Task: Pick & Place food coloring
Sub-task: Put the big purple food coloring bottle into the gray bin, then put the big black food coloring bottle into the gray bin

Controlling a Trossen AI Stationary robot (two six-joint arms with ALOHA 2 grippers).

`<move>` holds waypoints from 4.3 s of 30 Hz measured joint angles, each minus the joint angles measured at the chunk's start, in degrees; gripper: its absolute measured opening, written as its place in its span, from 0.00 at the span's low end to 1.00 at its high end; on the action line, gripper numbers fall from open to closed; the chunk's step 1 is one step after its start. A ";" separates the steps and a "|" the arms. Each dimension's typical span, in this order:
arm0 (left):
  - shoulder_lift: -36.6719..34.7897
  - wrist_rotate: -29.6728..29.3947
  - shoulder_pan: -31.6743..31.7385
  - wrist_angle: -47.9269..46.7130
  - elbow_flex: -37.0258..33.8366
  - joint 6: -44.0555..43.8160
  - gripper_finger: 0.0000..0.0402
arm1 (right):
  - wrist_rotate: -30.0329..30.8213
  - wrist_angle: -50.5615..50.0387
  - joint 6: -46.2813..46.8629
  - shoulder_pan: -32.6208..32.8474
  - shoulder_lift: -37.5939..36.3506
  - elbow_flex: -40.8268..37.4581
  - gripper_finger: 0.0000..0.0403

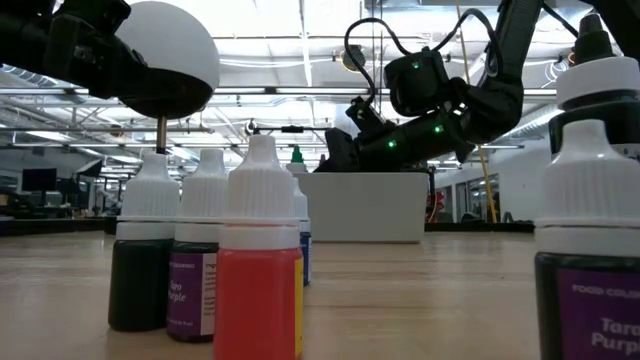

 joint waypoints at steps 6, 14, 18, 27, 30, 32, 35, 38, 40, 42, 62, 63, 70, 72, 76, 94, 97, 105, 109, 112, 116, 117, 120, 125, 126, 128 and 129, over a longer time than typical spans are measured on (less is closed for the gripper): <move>0.00 0.00 0.00 -0.02 0.00 -0.02 0.09 | -0.14 -0.08 -0.23 -0.02 -0.09 -0.01 0.33; 0.00 0.00 0.01 -0.06 0.00 -0.04 0.09 | -0.21 1.01 -0.95 0.04 -0.09 -0.05 0.34; 0.00 0.00 0.02 -0.06 0.00 -0.04 0.09 | -0.42 1.14 -1.49 0.04 -0.09 -0.07 0.34; 0.00 0.02 0.01 -0.08 0.00 -0.07 0.09 | -1.83 1.03 -1.61 0.07 -1.02 -0.14 0.43; -0.02 0.02 0.02 -0.10 0.00 -0.04 0.09 | -1.83 0.96 -1.62 0.07 -1.38 -0.14 0.47; 0.00 0.02 0.02 -0.11 0.00 -0.04 0.09 | -1.83 0.71 -1.61 0.07 -1.38 -0.16 0.49; -0.01 0.02 0.01 -0.11 0.00 -0.05 0.09 | -1.81 0.92 -1.60 0.07 -1.38 -0.14 0.51; 0.00 0.02 0.02 -0.11 0.00 -0.06 0.09 | -1.81 0.41 -1.75 0.07 -1.84 -0.16 0.51; 0.00 0.02 0.00 -0.11 0.00 -0.07 0.09 | -1.79 0.32 -2.32 0.07 -2.79 -0.14 0.51; 0.00 0.02 0.01 -0.13 0.00 -0.07 0.09 | -1.76 -1.29 -2.77 0.07 -4.37 -0.14 0.51; 0.00 0.02 0.02 -0.04 0.00 -0.07 0.09 | -4.87 -15.01 -2.99 0.20 -18.14 -0.05 0.26; 0.00 0.04 0.02 -0.04 0.00 -0.07 0.09 | -4.87 -15.10 -2.98 0.20 -18.14 -0.05 0.23; 0.00 0.03 0.02 -0.03 0.00 -0.07 0.09 | -8.14 -14.76 -3.39 0.20 -18.14 -0.05 0.03; 0.00 0.02 0.02 -0.04 0.00 -0.07 0.09 | -10.69 -14.22 -2.63 0.21 -18.14 -0.05 0.01; 0.00 0.02 0.01 -0.04 0.00 -0.07 0.09 | -14.06 -16.05 -1.17 1.27 -18.51 1.49 0.02; -0.02 0.11 0.02 -0.39 -0.02 -0.28 0.09 | -15.40 -26.92 -3.65 14.88 -23.65 7.95 0.00; -0.02 0.11 0.01 -0.41 -0.02 -0.28 0.09 | -15.35 -27.04 -3.51 16.70 -23.76 7.95 0.00; 0.00 0.28 0.00 -0.43 -0.02 -0.52 0.09 | -15.27 -26.57 -2.62 21.64 -23.74 7.91 0.00; -0.02 0.28 0.00 -0.45 -0.02 -0.52 0.09 | -14.94 -26.57 -2.56 24.22 -23.74 7.91 0.00; -0.02 0.28 0.01 -0.43 -0.02 -0.64 0.09 | -14.87 -26.54 -2.59 26.23 -23.74 7.89 0.00; -0.02 0.26 0.02 -0.46 -0.02 -0.80 0.09 | -14.89 -26.55 -3.73 28.63 -23.74 7.88 0.00; -0.02 0.26 0.02 -0.45 -0.02 -0.87 0.09 | -14.92 -26.54 -3.89 29.15 -23.74 7.88 0.00; -0.02 0.26 0.00 -0.45 -0.02 -0.96 0.09 | -14.98 -26.53 -3.87 30.86 -23.74 7.88 0.00; -0.02 0.26 0.01 -0.43 -0.02 -0.96 0.09 | -14.98 -26.53 -3.90 34.01 -23.74 7.88 0.00; -0.02 0.26 0.02 -0.45 -0.02 -0.96 0.09 | -14.70 -26.55 -4.06 34.71 -23.74 7.88 0.00; -0.02 0.26 0.01 -0.43 -0.02 -0.96 0.09 | -13.04 -26.55 -4.64 36.12 -23.74 7.88 0.00; -0.02 0.26 0.02 -0.43 -0.02 -0.94 0.09 | -12.16 -26.53 -4.77 36.83 -23.73 7.88 0.00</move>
